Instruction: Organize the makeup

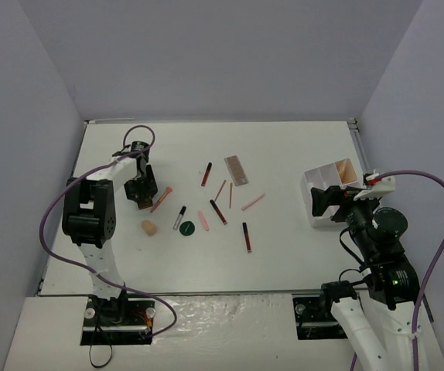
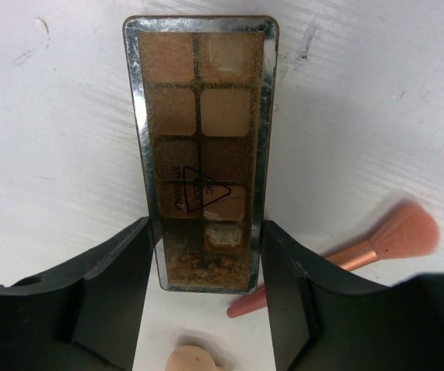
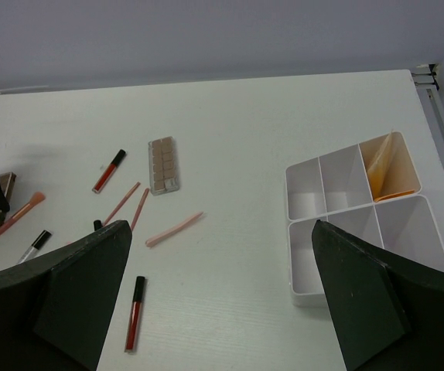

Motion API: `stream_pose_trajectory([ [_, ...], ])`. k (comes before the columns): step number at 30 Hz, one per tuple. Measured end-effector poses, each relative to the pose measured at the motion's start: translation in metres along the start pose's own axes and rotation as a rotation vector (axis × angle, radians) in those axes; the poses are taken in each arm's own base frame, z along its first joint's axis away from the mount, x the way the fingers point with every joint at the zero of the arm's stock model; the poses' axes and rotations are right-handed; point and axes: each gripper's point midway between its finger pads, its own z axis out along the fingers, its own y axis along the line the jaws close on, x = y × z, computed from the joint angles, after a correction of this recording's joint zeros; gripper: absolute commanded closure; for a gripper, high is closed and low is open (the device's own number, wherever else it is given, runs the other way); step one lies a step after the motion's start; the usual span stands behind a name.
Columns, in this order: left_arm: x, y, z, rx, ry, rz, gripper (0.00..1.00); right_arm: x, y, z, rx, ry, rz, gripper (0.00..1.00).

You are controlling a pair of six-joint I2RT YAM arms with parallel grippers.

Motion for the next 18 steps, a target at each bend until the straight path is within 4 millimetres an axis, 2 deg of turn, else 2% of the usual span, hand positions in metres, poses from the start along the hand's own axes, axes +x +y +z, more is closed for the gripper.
stream_pose_trajectory([
  [5,-0.011,0.001,-0.009,0.023,-0.032,0.045,0.95,0.001,0.002,0.0,-0.009,0.005,0.0,0.0],
  [7,-0.02,-0.004,-0.024,0.065,-0.076,0.066,0.95,0.002,0.005,0.0,-0.028,0.012,0.0,0.0],
  [9,-0.034,-0.012,-0.051,0.127,-0.158,0.091,0.95,0.002,0.01,0.0,-0.055,0.03,-0.001,0.0],
  [12,-0.052,-0.034,-0.112,0.244,-0.342,0.177,0.95,-0.003,0.024,0.004,-0.123,0.066,0.0,0.0],
  [14,-0.051,-0.059,-0.161,0.34,-0.464,0.266,0.95,-0.007,0.033,0.009,-0.169,0.089,0.004,0.0],
  [16,-0.037,-0.094,-0.213,0.469,-0.587,0.38,0.95,-0.009,0.044,0.013,-0.228,0.12,0.013,0.0],
  [18,-0.013,-0.119,-0.256,0.588,-0.675,0.484,0.95,-0.012,0.055,0.018,-0.286,0.147,0.024,0.01],
])
